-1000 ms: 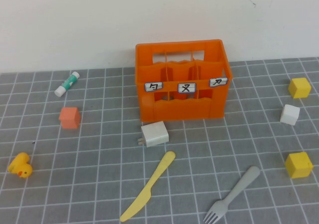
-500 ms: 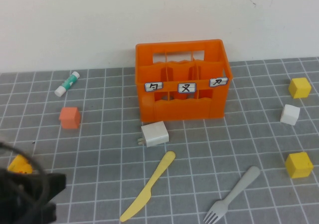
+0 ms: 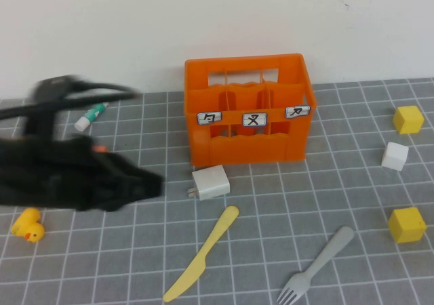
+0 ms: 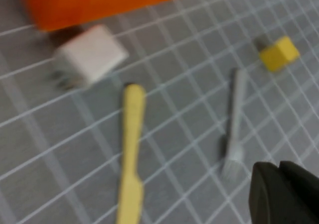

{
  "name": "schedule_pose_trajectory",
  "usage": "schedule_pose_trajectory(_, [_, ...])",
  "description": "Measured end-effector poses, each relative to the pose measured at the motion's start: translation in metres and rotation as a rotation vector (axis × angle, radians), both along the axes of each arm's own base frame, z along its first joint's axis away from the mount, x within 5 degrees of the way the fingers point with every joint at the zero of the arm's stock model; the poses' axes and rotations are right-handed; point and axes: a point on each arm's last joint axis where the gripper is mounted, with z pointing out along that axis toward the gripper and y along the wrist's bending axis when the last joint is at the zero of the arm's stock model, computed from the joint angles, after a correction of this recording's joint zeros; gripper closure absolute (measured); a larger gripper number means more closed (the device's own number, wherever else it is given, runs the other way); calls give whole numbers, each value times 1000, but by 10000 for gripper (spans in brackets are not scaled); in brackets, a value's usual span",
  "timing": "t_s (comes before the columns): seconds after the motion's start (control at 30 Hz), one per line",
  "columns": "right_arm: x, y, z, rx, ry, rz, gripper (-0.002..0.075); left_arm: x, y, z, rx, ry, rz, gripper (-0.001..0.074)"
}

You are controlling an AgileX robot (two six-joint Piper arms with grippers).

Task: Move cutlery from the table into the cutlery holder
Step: Pick up the knife

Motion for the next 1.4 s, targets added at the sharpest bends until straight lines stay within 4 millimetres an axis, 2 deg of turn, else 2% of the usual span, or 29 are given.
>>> schedule_pose_trajectory(0.1, [-1, 3, -8, 27, -3, 15, 729, 1, -30, 6, 41, -12, -104, 736])
schedule_pose_trajectory(0.2, [-1, 5, -8, 47, -14, 31, 729, 2, -58, 3, 133, -3, -156, 736])
schedule_pose_trajectory(0.43, [-1, 6, -7, 57, -20, 38, 729, 21, -93, -29, 428, 66, -132, 736])
schedule_pose_trajectory(0.57, [-1, 6, -8, 55, -20, 38, 729, 44, -103, -48, 535, 100, -106, 731])
schedule_pose_trajectory(0.67, [-1, 6, -8, 54, -23, 38, 729, 60, -110, -60, 587, 116, -113, 685])
schedule_pose_trajectory(0.8, [0, 5, -8, 52, -30, 35, 729, 73, -120, -73, 635, 133, -152, 540])
schedule_pose_trajectory(0.97, [0, 5, -7, 49, -34, 38, 729, 81, -133, -96, 716, 134, -213, 369])
schedule_pose_trajectory(1.2, [0, 5, -7, 47, -38, 37, 729, 89, -144, -125, 770, 110, -248, 335])
schedule_pose_trajectory(1.4, [0, 5, -7, 46, -40, 37, 729, 96, -150, -133, 787, 47, -256, 333])
